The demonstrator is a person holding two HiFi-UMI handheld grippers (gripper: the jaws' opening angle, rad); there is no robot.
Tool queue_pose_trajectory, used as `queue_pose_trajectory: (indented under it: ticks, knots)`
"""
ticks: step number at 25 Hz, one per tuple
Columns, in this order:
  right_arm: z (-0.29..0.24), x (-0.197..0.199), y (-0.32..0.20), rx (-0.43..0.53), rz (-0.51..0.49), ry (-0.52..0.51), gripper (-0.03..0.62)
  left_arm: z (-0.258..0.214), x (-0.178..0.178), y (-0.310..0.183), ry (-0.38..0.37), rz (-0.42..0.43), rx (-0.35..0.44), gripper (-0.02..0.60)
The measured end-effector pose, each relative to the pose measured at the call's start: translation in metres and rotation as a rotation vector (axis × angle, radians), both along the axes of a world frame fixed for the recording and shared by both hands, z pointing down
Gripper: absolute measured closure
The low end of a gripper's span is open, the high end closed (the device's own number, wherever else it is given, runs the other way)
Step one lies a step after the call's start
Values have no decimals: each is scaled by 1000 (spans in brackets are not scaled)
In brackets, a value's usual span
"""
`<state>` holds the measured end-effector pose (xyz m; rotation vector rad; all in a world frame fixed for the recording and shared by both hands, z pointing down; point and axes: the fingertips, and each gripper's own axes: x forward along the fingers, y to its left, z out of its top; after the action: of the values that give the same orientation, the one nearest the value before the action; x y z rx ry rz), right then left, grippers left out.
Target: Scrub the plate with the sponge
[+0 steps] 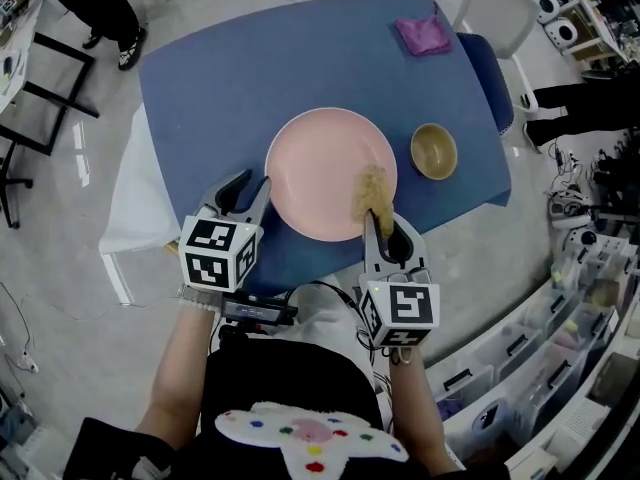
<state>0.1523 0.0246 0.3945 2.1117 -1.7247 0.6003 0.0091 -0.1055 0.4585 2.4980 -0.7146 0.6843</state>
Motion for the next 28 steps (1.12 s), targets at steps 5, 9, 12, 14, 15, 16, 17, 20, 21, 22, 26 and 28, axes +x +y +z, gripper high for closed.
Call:
queue_pose_trajectory:
  ticks: [5,9,12,14,15,16,17,20,21,22,26,28]
  knots:
    - [12,12,-18,-27,-35,3,537,17,3,-4,-25,-39,-26,462]
    - [21,20,-33,-34,-61,-3,537,27,3,-7,-41,-80,-43,463]
    - [29,24,-43,-46,-79,-10,537,30,5,-10,-37,-113,-52,463]
    - [34,27,-49,-60,-86,-11,537,32,7,-11,-41,-125,-54,468]
    - [37,29,-52,-68,-91,-11,537,33,8,-11,-43,-130,-54,471]
    - [40,31,-55,-77,-97,-11,537,33,9,-11,-43,-136,-54,475]
    - [43,33,-58,-86,-104,-11,537,33,9,-10,-41,-142,-55,478]
    - [54,40,-64,-127,-115,-1,537,34,11,-10,-38,-154,-59,486]
    - [58,42,-66,-143,-119,4,537,34,12,-9,-40,-156,-58,490]
    - [61,44,-68,-158,-125,7,537,34,12,-9,-42,-160,-55,494]
    - [72,48,-77,-203,-147,10,537,33,12,-10,-44,-193,-47,500]
    - [77,50,-79,-230,-153,12,537,33,12,-9,-40,-203,-49,507]
